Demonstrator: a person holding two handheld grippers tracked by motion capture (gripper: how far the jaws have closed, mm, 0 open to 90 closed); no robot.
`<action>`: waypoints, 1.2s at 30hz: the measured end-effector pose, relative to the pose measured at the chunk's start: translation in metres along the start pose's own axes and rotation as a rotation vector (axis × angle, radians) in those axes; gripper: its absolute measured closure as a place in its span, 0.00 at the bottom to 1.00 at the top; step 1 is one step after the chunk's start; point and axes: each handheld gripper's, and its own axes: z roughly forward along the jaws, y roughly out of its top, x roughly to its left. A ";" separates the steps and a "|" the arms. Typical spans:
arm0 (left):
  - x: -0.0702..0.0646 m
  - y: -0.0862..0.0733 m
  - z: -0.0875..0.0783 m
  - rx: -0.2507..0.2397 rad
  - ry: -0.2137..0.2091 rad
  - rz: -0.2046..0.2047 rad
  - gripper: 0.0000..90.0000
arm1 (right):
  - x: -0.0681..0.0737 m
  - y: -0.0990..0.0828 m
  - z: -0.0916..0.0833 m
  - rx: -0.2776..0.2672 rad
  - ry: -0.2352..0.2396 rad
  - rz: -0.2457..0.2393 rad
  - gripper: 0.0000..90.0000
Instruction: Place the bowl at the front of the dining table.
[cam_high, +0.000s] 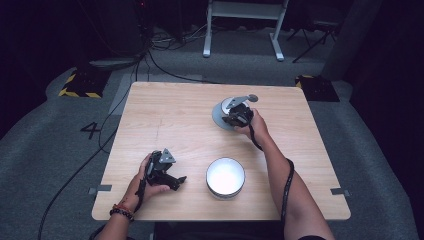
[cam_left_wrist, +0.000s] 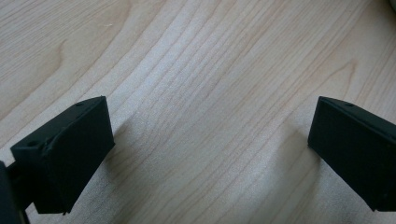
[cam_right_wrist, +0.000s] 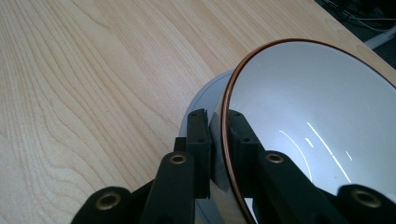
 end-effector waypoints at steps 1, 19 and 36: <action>0.000 0.000 0.000 0.001 0.003 0.001 0.00 | 0.000 0.001 0.002 -0.009 0.002 -0.007 0.90; 0.000 0.000 0.000 0.002 0.006 0.001 0.00 | 0.000 0.003 0.007 0.014 0.008 0.000 0.89; 0.000 0.000 0.000 0.000 0.006 0.002 0.00 | 0.001 0.000 0.001 0.004 0.015 0.032 0.85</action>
